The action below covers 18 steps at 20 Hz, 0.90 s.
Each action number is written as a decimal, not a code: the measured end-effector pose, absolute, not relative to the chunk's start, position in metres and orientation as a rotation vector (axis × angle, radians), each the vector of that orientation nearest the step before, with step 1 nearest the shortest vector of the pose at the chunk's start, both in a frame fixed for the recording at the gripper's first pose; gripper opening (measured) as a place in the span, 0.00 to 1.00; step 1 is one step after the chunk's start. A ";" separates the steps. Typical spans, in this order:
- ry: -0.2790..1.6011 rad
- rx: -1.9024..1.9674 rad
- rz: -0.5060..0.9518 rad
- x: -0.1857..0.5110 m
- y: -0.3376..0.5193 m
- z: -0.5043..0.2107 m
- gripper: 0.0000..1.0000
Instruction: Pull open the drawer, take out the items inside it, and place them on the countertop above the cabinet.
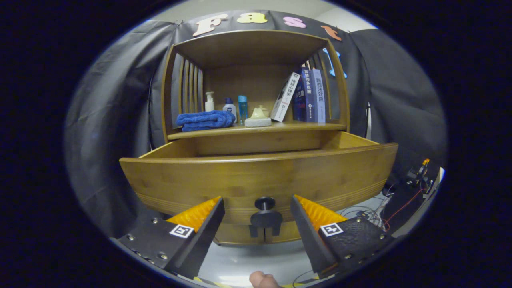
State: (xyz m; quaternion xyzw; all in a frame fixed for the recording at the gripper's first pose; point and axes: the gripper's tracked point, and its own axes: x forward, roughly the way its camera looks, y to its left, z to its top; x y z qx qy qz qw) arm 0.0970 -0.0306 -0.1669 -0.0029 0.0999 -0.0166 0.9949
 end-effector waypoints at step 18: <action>0.137 -0.009 0.005 0.149 -0.037 -0.161 0.98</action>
